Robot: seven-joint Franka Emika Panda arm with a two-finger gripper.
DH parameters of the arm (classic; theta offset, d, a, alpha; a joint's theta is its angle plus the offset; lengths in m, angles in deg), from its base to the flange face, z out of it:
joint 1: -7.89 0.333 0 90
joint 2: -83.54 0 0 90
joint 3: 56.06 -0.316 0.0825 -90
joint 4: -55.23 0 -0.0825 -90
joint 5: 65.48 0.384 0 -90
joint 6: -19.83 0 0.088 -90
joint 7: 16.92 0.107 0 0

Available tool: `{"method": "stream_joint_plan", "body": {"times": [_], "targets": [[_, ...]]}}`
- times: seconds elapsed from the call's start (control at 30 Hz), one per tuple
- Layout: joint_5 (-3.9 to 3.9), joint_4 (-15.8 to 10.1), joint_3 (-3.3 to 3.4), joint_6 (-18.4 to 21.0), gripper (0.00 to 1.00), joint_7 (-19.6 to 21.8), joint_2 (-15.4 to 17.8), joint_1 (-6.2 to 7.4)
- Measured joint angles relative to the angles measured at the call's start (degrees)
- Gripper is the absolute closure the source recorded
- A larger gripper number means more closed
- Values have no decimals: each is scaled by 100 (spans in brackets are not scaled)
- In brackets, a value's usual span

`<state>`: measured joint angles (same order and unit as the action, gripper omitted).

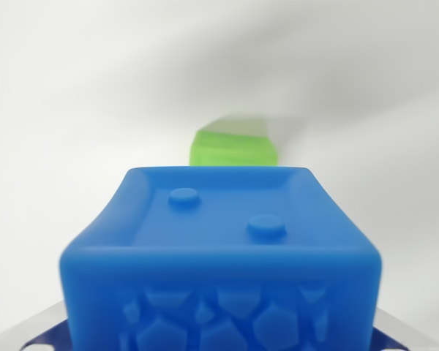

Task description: Stack cube

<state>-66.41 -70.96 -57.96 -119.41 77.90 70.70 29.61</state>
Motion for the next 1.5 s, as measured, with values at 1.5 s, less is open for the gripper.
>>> {"method": "stream_joint_plan", "body": {"times": [1.5], "targets": [[-5, -277, 3, -1071, 100, 429, -843, 91]]}}
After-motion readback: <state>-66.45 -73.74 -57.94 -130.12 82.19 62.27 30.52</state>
